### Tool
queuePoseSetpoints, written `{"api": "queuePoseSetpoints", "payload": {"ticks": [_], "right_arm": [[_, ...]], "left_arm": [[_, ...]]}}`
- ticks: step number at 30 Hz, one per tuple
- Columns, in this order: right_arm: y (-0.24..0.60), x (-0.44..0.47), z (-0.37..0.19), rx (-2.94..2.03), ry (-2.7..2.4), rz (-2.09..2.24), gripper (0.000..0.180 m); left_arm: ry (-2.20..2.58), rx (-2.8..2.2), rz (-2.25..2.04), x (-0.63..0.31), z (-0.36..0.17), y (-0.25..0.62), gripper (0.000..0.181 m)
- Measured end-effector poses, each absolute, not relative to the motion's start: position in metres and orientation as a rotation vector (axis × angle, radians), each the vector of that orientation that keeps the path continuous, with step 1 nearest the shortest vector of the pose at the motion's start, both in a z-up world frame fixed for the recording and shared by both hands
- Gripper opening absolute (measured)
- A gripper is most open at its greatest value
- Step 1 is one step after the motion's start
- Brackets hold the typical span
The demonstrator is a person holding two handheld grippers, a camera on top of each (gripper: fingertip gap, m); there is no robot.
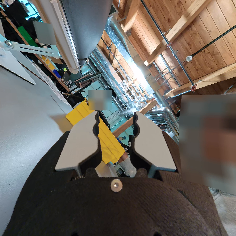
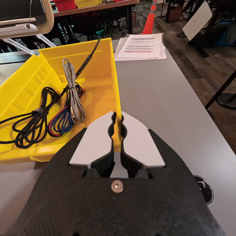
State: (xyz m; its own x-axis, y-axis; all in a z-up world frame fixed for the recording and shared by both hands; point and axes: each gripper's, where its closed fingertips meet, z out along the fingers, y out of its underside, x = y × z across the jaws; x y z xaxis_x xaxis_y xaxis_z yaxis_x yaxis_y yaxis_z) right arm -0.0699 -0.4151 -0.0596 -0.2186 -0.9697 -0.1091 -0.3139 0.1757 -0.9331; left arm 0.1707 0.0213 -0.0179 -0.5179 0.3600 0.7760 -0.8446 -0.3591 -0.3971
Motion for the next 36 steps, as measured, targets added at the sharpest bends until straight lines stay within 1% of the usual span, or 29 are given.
{"api": "queuePoseSetpoints", "payload": {"ticks": [1, 11, 15, 36], "right_arm": [[-0.415, -0.070, -0.060, -1.236, 1.672, -1.062, 0.004], [-0.414, -0.069, -0.060, -1.232, 1.661, -1.069, 0.004], [-0.414, -0.066, -0.073, -1.252, 1.700, -1.020, 0.005], [-0.412, -0.066, -0.079, -1.174, 1.707, -0.888, 0.007]], "left_arm": [[-1.039, 0.753, 1.954, 0.171, -0.018, 0.021, 0.051], [-1.035, 0.756, 1.953, 0.171, -0.018, 0.021, 0.051], [-1.033, 0.758, 1.953, 0.171, -0.018, 0.022, 0.051], [-1.017, 0.761, 1.954, 0.172, -0.018, 0.023, 0.052]]}}
